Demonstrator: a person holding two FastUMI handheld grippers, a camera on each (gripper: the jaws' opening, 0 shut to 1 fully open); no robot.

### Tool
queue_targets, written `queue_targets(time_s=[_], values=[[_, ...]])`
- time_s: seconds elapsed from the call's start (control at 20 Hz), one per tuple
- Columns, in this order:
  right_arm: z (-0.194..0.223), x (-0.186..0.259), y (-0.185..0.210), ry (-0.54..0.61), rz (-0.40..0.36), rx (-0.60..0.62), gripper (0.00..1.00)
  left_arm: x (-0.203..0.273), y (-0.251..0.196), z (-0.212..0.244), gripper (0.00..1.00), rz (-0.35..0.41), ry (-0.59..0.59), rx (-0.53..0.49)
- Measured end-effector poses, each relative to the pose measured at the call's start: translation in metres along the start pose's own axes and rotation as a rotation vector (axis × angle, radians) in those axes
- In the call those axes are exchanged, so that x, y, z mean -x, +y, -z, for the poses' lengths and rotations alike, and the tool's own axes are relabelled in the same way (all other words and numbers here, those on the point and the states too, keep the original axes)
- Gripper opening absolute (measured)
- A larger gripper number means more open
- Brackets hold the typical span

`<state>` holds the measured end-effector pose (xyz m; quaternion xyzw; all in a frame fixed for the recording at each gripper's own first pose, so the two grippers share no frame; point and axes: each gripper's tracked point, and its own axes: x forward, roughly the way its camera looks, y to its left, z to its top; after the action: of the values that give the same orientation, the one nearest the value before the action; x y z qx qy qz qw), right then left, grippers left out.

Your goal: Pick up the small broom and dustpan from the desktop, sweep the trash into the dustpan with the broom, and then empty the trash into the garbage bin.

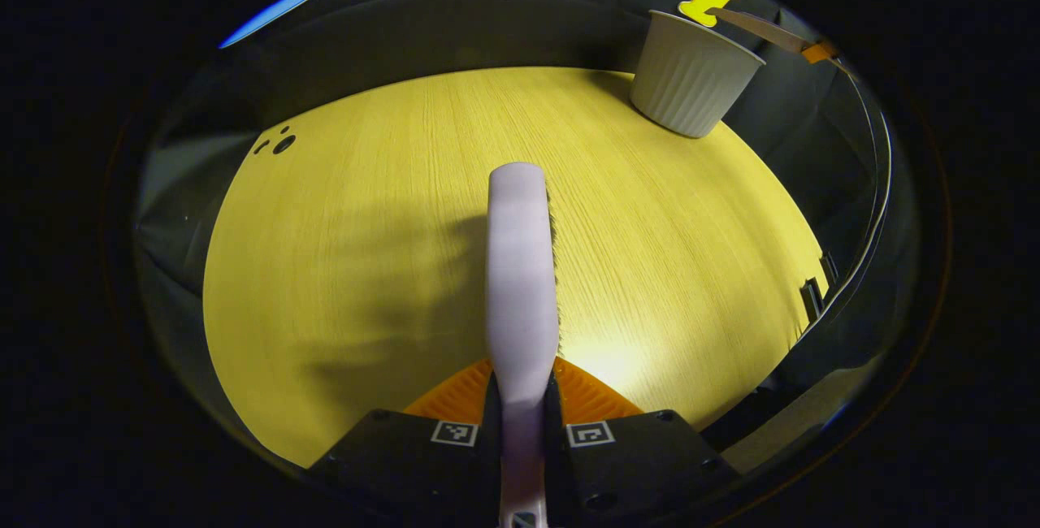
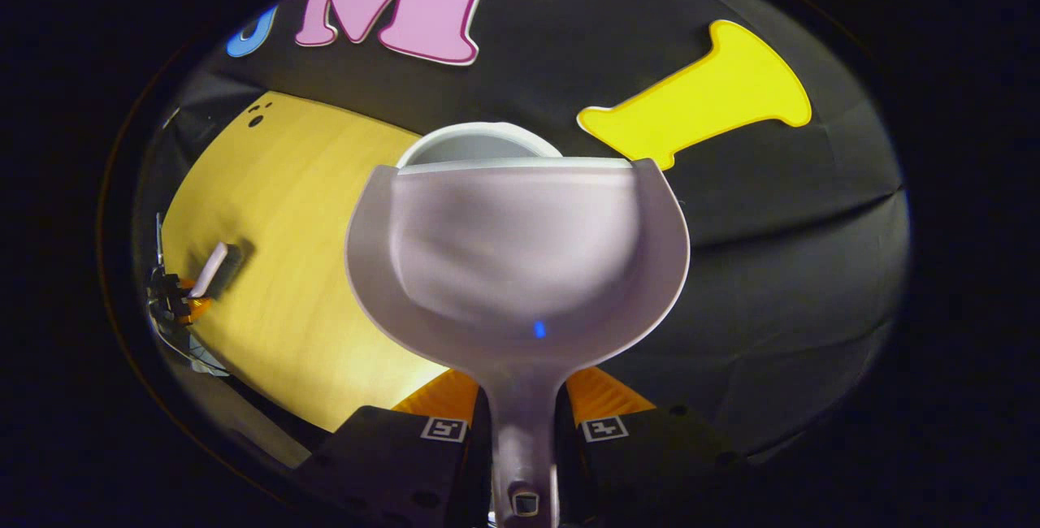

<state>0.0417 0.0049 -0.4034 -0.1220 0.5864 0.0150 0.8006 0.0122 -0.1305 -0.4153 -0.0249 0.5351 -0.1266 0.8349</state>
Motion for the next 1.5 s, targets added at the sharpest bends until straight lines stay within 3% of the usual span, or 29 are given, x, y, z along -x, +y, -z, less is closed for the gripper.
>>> queue_targets(time_s=[0.15,0.25,0.3,0.35,0.6,0.65,0.7,0.9,1.0,1.25,1.3,1.35,1.5], values=[[0.008,0.009,0.030,-0.063,-0.058,-0.030,0.32,0.005,0.009,-0.003,0.24,-0.023,-0.007,0.007],[0.015,0.015,0.052,-0.096,-0.095,-0.035,0.36,0.007,0.011,-0.005,0.24,-0.035,-0.010,0.011],[0.022,0.018,0.066,-0.105,-0.115,-0.028,0.32,0.008,0.013,-0.005,0.25,-0.042,-0.011,0.008],[0.030,0.021,0.082,-0.116,-0.133,-0.022,0.36,0.009,0.015,-0.005,0.25,-0.050,-0.010,0.002],[0.071,0.021,0.160,-0.107,-0.241,-0.002,0.36,0.012,0.021,-0.004,0.25,-0.084,0.001,-0.020],[0.078,0.019,0.174,-0.111,-0.256,-0.008,0.32,0.013,0.022,-0.005,0.25,-0.089,0.003,-0.026],[0.085,0.014,0.190,-0.111,-0.280,-0.009,0.36,0.013,0.023,-0.005,0.24,-0.095,0.006,-0.031],[0.124,-0.011,0.248,-0.064,-0.359,-0.049,0.32,0.011,0.032,-0.001,0.25,-0.127,0.019,-0.056],[0.138,-0.032,0.260,-0.050,-0.346,-0.055,0.36,0.009,0.035,0.003,0.25,-0.138,0.023,-0.068],[0.167,-0.079,0.284,0.000,-0.321,-0.086,0.32,0.002,0.037,0.009,0.24,-0.150,0.030,-0.084],[0.171,-0.084,0.285,0.003,-0.319,-0.088,0.36,0.000,0.037,0.010,0.25,-0.153,0.032,-0.090],[0.176,-0.089,0.285,0.004,-0.311,-0.082,0.32,-0.001,0.037,0.011,0.25,-0.154,0.033,-0.095],[0.185,-0.097,0.290,0.017,-0.302,-0.063,0.36,-0.009,0.037,0.011,0.25,-0.157,0.037,-0.102]])
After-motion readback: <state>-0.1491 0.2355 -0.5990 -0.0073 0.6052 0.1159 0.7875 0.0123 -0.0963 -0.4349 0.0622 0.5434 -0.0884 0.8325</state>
